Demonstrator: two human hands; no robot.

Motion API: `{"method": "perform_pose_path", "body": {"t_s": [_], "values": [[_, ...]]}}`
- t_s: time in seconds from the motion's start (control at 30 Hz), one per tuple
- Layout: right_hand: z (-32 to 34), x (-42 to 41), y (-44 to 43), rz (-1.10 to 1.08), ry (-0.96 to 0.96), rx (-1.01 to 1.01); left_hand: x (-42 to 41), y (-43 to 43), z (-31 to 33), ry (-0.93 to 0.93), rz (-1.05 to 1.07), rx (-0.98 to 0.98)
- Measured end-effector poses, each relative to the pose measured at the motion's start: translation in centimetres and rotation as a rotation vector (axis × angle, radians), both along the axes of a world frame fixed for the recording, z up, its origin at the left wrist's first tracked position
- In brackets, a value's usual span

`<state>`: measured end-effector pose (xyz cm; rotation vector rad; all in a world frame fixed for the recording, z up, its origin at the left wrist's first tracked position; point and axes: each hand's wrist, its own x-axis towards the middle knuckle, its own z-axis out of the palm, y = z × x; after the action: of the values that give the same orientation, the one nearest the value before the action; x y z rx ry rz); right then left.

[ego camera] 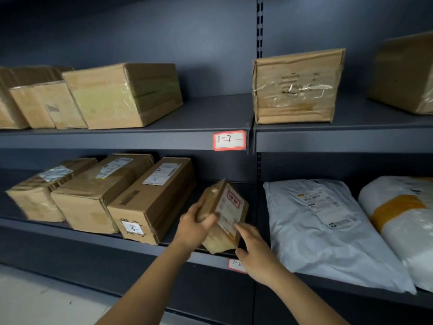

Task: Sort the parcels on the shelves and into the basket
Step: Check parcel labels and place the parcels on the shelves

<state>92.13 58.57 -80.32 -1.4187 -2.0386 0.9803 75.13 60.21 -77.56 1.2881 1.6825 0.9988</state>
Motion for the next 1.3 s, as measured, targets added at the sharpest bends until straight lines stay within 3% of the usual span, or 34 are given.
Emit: {"method": "perform_pose_path", "body": {"t_s": [0.07,0.13,0.2,0.33,0.73,0.93,1.13,1.3], "values": [[0.5,0.4,0.2,-0.084,0.065,0.056,-0.8,-0.6,0.1,-0.353,0.057,-0.041],[1.3,1.0,0.7,-0.154,0.178,0.026,-1.8,-1.0,-0.2,-0.527,0.035,-0.083],[1.9,1.6,1.0,-0.183,0.259,-0.032,-2.5,-1.4,-0.4,-0.595,-0.016,-0.084],[2.3,2.5,1.3,-0.229,0.242,-0.017,-2.6,-1.7,-0.1,-0.613,-0.065,-0.055],[2.7,2.1,1.2,-0.246,0.208,-0.004,-3.1,-0.8,0.4,-0.598,-0.072,0.015],[4.6,0.7,-1.2,-0.276,0.191,-0.183,-4.3,-3.6,3.0,-0.479,0.033,-0.143],[12.9,0.2,-5.5,-0.242,0.059,-0.293,-4.4,-9.5,12.5,-0.240,-0.048,-0.282],[23.3,-0.9,-8.8,-0.068,-0.113,-0.273,-5.8,-13.7,22.7,-0.158,-0.079,-0.330]]}}
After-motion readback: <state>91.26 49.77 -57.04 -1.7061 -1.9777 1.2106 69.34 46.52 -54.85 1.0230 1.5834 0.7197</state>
